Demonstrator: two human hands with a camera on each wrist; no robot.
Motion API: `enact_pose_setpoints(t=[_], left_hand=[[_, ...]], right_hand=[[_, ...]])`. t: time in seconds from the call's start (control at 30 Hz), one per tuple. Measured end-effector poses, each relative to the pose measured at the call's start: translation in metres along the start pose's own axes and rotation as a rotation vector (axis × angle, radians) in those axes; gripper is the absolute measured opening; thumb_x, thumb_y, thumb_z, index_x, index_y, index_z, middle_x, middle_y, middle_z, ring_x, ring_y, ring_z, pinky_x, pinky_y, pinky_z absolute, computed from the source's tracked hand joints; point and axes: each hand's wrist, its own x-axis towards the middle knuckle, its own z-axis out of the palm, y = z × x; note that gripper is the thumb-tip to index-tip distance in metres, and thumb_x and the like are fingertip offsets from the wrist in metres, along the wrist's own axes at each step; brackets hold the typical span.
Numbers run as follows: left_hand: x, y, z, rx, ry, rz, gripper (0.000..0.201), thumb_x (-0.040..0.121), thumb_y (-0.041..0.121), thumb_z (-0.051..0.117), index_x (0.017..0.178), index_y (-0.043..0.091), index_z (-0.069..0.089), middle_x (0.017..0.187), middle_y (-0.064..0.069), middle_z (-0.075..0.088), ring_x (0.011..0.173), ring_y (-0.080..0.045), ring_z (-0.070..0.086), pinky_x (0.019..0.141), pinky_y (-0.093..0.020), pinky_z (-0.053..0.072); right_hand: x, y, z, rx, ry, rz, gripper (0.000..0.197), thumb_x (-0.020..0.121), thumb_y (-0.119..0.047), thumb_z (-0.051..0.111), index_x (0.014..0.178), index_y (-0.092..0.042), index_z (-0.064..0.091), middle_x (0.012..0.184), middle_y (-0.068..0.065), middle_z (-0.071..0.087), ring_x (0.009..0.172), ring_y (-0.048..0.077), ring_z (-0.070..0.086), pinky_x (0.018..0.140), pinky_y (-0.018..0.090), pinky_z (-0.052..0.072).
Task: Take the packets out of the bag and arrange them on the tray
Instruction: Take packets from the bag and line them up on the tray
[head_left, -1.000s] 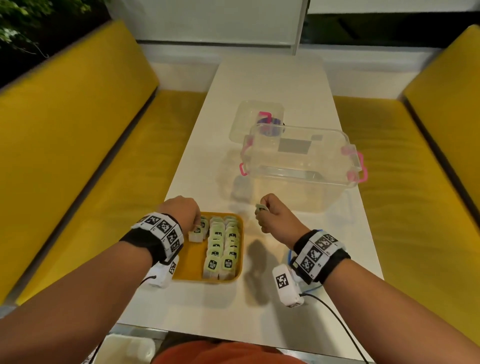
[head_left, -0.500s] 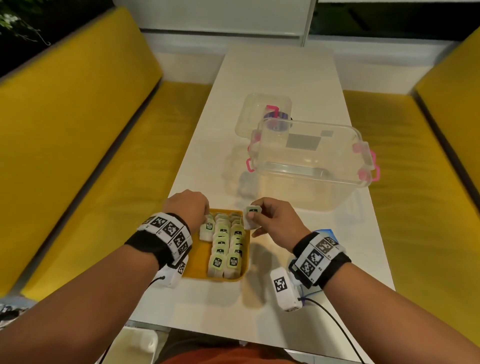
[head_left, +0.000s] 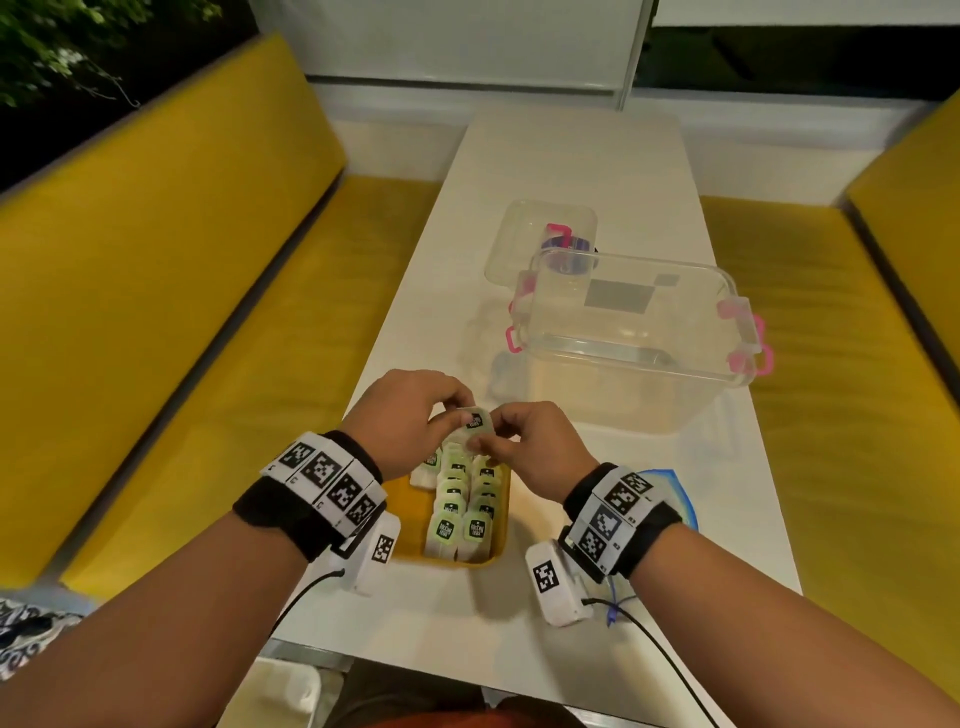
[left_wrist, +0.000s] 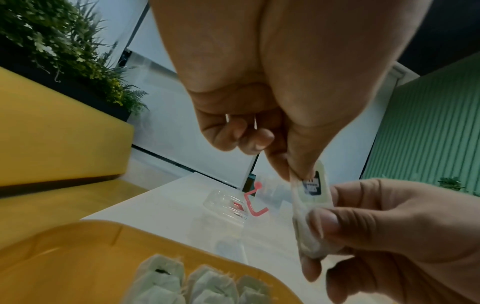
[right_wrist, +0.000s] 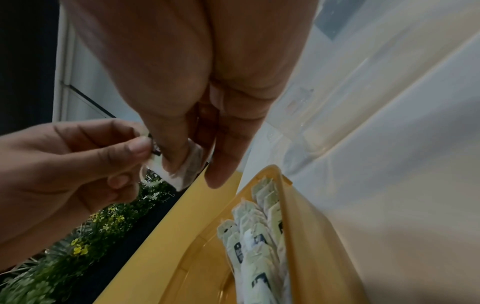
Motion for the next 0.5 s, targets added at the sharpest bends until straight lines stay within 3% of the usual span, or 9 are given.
enact_pose_setpoints(t=[0.13, 0.2, 0.27, 0.4, 0.5], left_hand=[[-0.006, -0.004, -0.004, 0.014, -0.035, -0.054, 0.005, 0.087, 0.032, 0.068, 0.091, 0.031, 0.07, 0.081, 0.018, 0.066, 0.068, 0.01, 0.054, 0.062, -0.007, 0.033], [-0.007, -0.009, -0.007, 0.06, -0.073, -0.116, 0.007, 0.086, 0.033, 0.069, 0.092, 0.031, 0.071, 0.083, 0.015, 0.068, 0.075, 0.002, 0.057, 0.07, -0.018, 0.046], [-0.008, -0.015, -0.009, 0.143, -0.125, -0.183, 0.006, 0.087, 0.032, 0.069, 0.092, 0.03, 0.071, 0.085, 0.013, 0.069, 0.082, -0.005, 0.061, 0.073, -0.024, 0.049], [-0.007, -0.028, -0.003, 0.357, -0.293, -0.263, 0.01, 0.09, 0.026, 0.063, 0.094, 0.028, 0.071, 0.092, 0.01, 0.07, 0.087, -0.012, 0.063, 0.071, -0.025, 0.048], [-0.002, -0.034, 0.007, 0.474, -0.49, -0.301, 0.011, 0.087, 0.02, 0.065, 0.088, 0.026, 0.073, 0.089, 0.01, 0.07, 0.08, -0.011, 0.062, 0.065, -0.024, 0.046]], right_hand=[[-0.003, 0.002, -0.001, -0.055, 0.026, -0.006, 0.01, 0.082, -0.02, 0.077, 0.076, -0.02, 0.07, 0.075, 0.004, 0.072, 0.062, 0.013, 0.066, 0.064, 0.026, 0.054], [-0.004, 0.005, -0.002, -0.096, 0.072, -0.028, 0.008, 0.081, -0.022, 0.078, 0.083, -0.02, 0.07, 0.08, -0.003, 0.071, 0.064, 0.01, 0.064, 0.063, 0.019, 0.052], [-0.005, 0.011, -0.005, -0.161, 0.109, -0.019, 0.017, 0.08, -0.025, 0.078, 0.092, -0.02, 0.068, 0.086, -0.008, 0.067, 0.064, 0.004, 0.056, 0.06, 0.01, 0.043], [-0.005, 0.023, -0.009, -0.335, 0.065, 0.093, 0.037, 0.079, -0.029, 0.077, 0.109, -0.019, 0.056, 0.094, -0.003, 0.059, 0.074, 0.011, 0.054, 0.07, 0.025, 0.043], [-0.005, 0.022, -0.009, -0.391, -0.065, 0.205, 0.056, 0.081, -0.035, 0.075, 0.124, -0.017, 0.044, 0.096, 0.0, 0.062, 0.081, 0.017, 0.059, 0.072, 0.028, 0.044]])
